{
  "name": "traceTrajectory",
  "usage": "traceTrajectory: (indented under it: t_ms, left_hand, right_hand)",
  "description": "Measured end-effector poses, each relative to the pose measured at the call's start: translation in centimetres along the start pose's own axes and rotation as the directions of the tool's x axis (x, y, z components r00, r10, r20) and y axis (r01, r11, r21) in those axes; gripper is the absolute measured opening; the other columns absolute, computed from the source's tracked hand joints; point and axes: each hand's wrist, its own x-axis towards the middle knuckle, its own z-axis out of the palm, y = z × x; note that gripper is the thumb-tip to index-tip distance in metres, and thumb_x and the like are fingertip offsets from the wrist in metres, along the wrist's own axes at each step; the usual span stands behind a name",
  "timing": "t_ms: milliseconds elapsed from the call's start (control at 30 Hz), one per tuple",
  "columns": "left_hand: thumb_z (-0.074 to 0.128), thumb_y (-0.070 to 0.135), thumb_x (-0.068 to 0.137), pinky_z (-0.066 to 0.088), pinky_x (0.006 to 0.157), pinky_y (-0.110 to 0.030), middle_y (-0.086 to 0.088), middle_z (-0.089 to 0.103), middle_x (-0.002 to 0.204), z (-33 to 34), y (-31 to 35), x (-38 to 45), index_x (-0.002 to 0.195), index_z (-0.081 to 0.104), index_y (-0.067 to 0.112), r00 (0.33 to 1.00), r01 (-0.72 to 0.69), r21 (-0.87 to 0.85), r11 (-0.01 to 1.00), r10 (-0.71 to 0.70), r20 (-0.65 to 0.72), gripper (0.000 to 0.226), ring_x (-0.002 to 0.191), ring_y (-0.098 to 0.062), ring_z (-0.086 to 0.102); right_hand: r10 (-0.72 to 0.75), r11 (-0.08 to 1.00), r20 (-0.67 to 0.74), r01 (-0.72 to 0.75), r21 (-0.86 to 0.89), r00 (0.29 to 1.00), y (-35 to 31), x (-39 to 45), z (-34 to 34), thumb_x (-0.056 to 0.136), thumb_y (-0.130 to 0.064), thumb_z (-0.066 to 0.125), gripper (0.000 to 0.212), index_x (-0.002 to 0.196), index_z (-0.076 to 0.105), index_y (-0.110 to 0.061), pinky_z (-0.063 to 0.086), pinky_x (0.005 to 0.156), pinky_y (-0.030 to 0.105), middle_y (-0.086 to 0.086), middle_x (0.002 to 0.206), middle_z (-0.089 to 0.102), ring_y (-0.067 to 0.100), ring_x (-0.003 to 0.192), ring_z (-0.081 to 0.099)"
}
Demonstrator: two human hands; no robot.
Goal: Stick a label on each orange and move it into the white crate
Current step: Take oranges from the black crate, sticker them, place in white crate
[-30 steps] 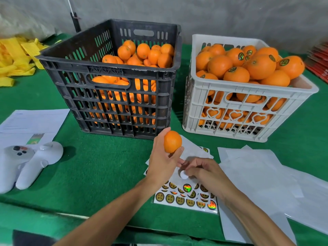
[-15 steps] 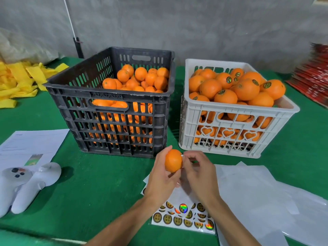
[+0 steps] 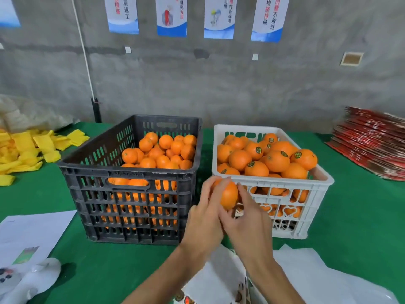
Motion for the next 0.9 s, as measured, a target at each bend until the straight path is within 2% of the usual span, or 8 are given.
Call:
traceTrajectory:
  t_ms: [133,267,400,467,533,600,633,900]
  left_hand:
    - [0.065,0.012,0.097,0.058,0.076,-0.05,0.011,0.027,0.165,-2.1,3.6,10.5,0.161,0.031,0.03,0.994,-0.108,0.204,0.973,0.1,0.047,0.075,0.094,-0.033,0.07]
    - [0.063,0.025,0.1,0.052,0.099,-0.052,0.007,0.027,0.167,-3.5,4.3,17.9,0.164,0.022,0.031,0.979,-0.153,0.4,0.904,0.082,0.189,0.076,0.127,-0.035,0.061]
    - [0.059,0.025,0.103,0.048,0.104,-0.05,-0.012,0.048,0.153,-6.6,-1.7,20.5,0.157,0.035,0.021,0.96,0.068,0.537,0.841,-0.202,0.196,0.058,0.135,-0.039,0.053]
    - [0.059,0.02,0.102,0.05,0.1,-0.044,-0.014,0.046,0.157,-8.3,-5.2,20.9,0.16,0.033,0.02,0.827,0.177,0.652,0.737,-0.47,0.308,0.063,0.137,-0.038,0.052]
    - [0.064,0.034,0.101,0.05,0.092,-0.039,-0.005,0.028,0.17,-9.2,-7.6,21.2,0.166,0.019,0.031,0.544,0.102,0.799,0.593,-0.706,0.454,0.079,0.142,-0.035,0.048]
    - [0.071,0.045,0.097,0.054,0.09,-0.042,-0.003,0.015,0.174,-9.1,-9.4,21.9,0.166,0.012,0.042,0.301,0.113,0.815,0.569,-0.801,0.517,0.091,0.136,-0.036,0.054]
    - [0.073,0.044,0.095,0.056,0.09,-0.044,-0.003,0.015,0.174,-8.8,-10.2,22.4,0.166,0.012,0.044,0.262,0.154,0.797,0.585,-0.802,0.538,0.093,0.132,-0.035,0.057]
    - [0.075,0.029,0.096,0.057,0.098,-0.044,-0.008,0.036,0.167,-3.8,-14.4,26.7,0.166,0.001,0.041,0.386,0.087,0.794,0.601,-0.755,0.529,0.103,0.132,-0.031,0.061]
  right_hand:
    - [-0.151,0.984,-0.173,0.131,-0.12,0.973,-1.4,9.6,-2.8,0.091,-0.054,0.063,0.057,0.136,0.057,-0.02,0.039,0.051,0.021,-0.001,0.088,0.072,0.021,0.076,0.07]
    - [-0.168,0.957,-0.119,0.133,-0.258,0.979,-0.1,17.2,-4.2,0.101,-0.044,0.059,0.063,0.151,0.046,-0.007,0.039,0.108,0.04,0.016,0.148,0.055,0.032,0.137,0.051]
    - [-0.336,0.923,-0.049,0.318,-0.218,0.941,0.4,19.3,-3.3,0.104,-0.031,0.058,0.046,0.142,0.059,-0.005,0.03,0.122,0.038,0.013,0.151,0.053,0.027,0.145,0.044]
    - [-0.421,0.899,0.005,0.418,-0.131,0.907,-0.1,18.9,-2.1,0.103,-0.029,0.06,0.042,0.14,0.062,-0.008,0.035,0.121,0.04,0.009,0.147,0.058,0.024,0.142,0.048]
    - [-0.465,0.882,0.062,0.468,-0.048,0.883,-0.8,18.3,-0.9,0.103,-0.028,0.061,0.041,0.14,0.062,-0.011,0.038,0.119,0.043,0.006,0.146,0.06,0.021,0.14,0.05]
    - [-0.465,0.885,0.099,0.466,0.012,0.88,-1.4,17.9,0.1,0.103,-0.029,0.059,0.042,0.142,0.061,-0.013,0.039,0.118,0.044,0.004,0.146,0.059,0.018,0.14,0.049]
    - [-0.457,0.89,0.105,0.455,0.037,0.884,-1.6,17.8,0.7,0.103,-0.029,0.058,0.042,0.142,0.06,-0.014,0.039,0.118,0.044,0.003,0.147,0.059,0.018,0.14,0.049]
    - [-0.418,0.904,0.104,0.402,0.143,0.902,-1.2,19.0,4.2,0.104,-0.035,0.058,0.045,0.147,0.055,-0.025,0.033,0.121,0.031,-0.012,0.15,0.053,0.002,0.143,0.041]
